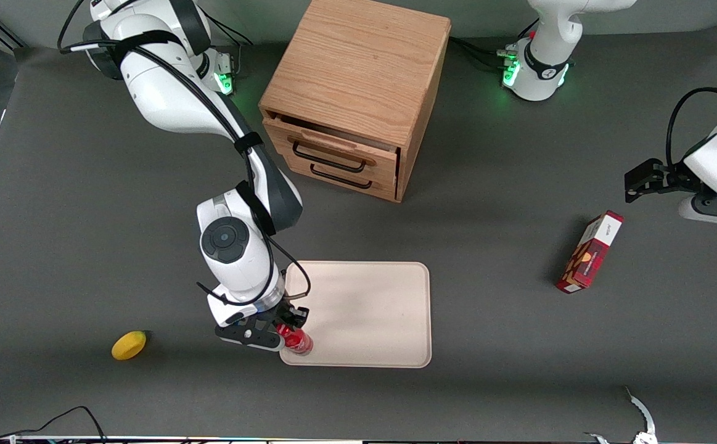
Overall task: Place coke bottle on tray
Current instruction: 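Carry the bottle with the right gripper over the white tray, then lower the bottle onto the tray and open the right gripper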
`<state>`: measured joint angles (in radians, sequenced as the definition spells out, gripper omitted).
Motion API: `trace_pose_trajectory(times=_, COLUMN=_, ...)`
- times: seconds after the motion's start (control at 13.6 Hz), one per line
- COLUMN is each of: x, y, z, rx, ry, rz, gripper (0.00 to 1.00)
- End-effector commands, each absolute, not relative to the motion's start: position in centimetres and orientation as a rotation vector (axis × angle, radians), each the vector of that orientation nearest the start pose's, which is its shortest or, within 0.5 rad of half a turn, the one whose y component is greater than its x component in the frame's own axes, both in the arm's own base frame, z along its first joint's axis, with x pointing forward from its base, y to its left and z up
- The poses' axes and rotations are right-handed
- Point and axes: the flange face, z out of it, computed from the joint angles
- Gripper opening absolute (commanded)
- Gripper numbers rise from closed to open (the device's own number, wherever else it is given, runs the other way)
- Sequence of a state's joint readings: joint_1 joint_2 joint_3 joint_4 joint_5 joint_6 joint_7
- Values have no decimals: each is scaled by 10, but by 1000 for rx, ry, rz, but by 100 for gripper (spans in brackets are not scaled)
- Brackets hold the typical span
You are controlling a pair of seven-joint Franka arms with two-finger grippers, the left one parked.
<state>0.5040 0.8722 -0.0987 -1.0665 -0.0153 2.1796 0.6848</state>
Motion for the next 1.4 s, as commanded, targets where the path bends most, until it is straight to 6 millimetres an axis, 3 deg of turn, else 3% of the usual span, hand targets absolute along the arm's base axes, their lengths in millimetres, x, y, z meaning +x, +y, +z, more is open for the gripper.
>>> trace_pose_trajectory(times=0.0, x=722, y=343, z=336, rx=-3042, ry=375, rz=-444, gripper=96)
trace_pose_trajectory(times=0.37, x=723, y=340, z=344, rx=-3039, ry=379, rz=-446, gripper=100)
trace_pose_trajectory(times=0.59, x=723, y=328, z=382, rx=-3031, ry=389, rz=-450, gripper=100)
trace_pose_trajectory(times=0.88, x=717, y=285, z=423, rx=-3085, ry=364, rz=-332, gripper=100)
trace_pose_trajectory(times=1.33, x=678, y=225, z=464, rx=-3107, ry=296, rz=-258, gripper=100)
